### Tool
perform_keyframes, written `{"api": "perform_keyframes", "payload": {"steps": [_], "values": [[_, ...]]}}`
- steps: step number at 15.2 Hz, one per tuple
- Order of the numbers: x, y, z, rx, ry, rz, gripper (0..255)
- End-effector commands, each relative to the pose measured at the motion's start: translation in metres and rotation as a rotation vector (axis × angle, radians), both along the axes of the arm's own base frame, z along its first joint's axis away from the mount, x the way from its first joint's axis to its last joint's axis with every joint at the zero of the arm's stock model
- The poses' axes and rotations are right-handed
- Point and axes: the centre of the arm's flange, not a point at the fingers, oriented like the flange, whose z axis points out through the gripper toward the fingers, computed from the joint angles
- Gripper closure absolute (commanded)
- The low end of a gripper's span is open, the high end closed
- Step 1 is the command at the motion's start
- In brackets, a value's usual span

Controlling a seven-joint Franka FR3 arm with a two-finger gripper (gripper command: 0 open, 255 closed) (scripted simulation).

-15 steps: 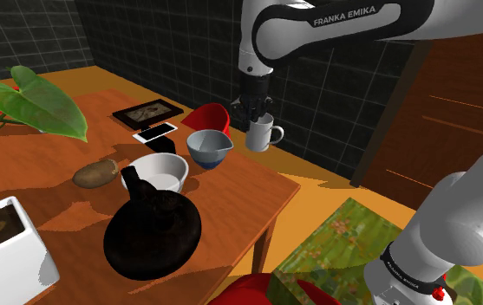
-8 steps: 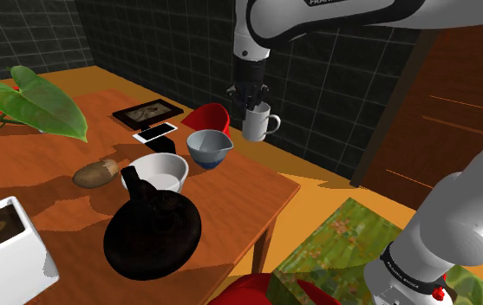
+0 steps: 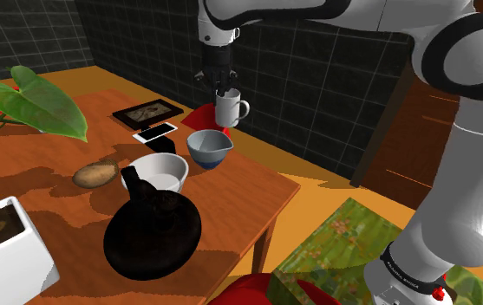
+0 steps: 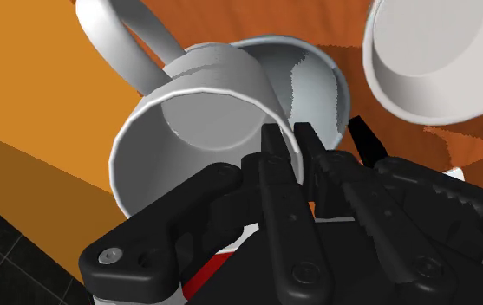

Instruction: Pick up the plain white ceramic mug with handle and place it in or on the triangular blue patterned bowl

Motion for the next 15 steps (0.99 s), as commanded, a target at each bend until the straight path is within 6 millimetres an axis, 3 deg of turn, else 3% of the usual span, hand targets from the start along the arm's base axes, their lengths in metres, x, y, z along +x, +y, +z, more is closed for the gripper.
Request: {"api": "perform_keyframes", "payload": {"steps": [1, 3, 15], "values": [[0.021, 0.011, 0.006, 0.001, 0.001, -0.002, 255], [0.049, 0.022, 0.013, 0.001, 0.001, -0.002, 255], [0.049, 0.022, -0.051, 0.001, 0.001, -0.002, 255]]}}
